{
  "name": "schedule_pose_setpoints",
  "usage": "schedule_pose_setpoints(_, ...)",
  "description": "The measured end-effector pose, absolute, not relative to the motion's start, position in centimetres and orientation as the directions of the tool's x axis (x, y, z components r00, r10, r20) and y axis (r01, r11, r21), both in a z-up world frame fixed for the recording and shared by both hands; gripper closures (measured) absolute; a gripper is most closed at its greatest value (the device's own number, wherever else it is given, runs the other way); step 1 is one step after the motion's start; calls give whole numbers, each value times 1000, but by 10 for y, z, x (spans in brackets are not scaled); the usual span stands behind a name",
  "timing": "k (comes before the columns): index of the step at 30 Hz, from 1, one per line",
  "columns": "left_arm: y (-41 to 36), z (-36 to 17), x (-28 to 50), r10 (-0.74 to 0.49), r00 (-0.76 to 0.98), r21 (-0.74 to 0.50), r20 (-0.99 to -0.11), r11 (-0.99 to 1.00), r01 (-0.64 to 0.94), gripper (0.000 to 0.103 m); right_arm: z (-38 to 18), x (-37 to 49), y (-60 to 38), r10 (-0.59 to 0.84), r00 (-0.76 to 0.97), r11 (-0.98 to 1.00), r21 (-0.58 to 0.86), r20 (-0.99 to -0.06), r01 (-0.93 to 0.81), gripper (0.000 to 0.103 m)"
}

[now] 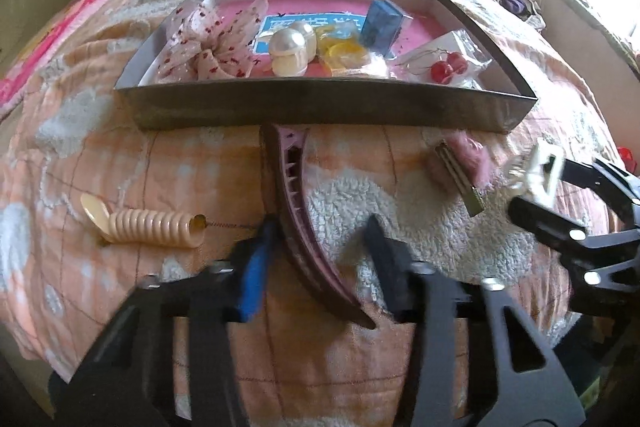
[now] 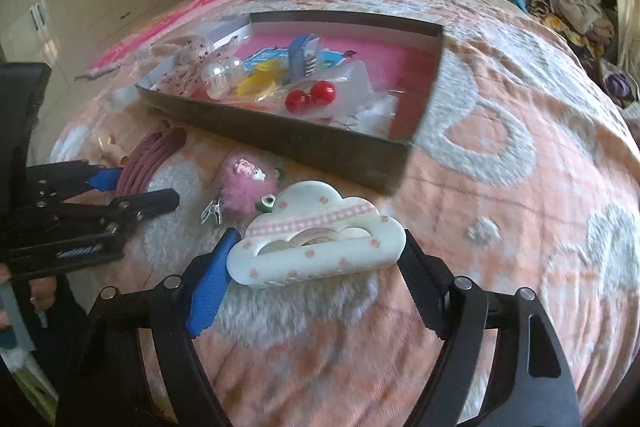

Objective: Organize jewelry
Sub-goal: 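Grasp the brown claw hair clip with the left tool while the right tool grasps the white cloud clip, then carry the brown clip over the box with the left tool while the right tool carries the cloud clip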

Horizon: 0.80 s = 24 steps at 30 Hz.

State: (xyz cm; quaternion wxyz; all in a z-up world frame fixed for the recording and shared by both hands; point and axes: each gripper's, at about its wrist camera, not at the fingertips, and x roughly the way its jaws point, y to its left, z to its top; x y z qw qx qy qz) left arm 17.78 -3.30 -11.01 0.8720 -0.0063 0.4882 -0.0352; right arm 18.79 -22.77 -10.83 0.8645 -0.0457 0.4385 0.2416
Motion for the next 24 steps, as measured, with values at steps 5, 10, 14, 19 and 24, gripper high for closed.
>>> schedule_pose_setpoints(5,-31,-104,173,-102,529,-75,-842,995,72,98,-98,172,-249,374,536,900,158,-757,-406,26)
schedule_pose_setpoints(10,-33,-88,163,-138,551,-101,-823,990,96,98,-86,156,-263,375,557,908,171,-741,-383,26)
schedule_pose_setpoints(14,-32,-73,156,-158,571,-117,-805,987,108,98,-74,144,-263,386,573,904,175,-723,-389,26)
schedule_pose_setpoints(19,-28,-51,145,-168,609,-125,-775,986,112,98,-55,130,-257,406,596,895,168,-692,-414,26)
schedule_pose_setpoints(24,-19,-34,136,-169,643,-138,-747,986,98,98,-37,124,-248,428,607,882,165,-669,-441,26)
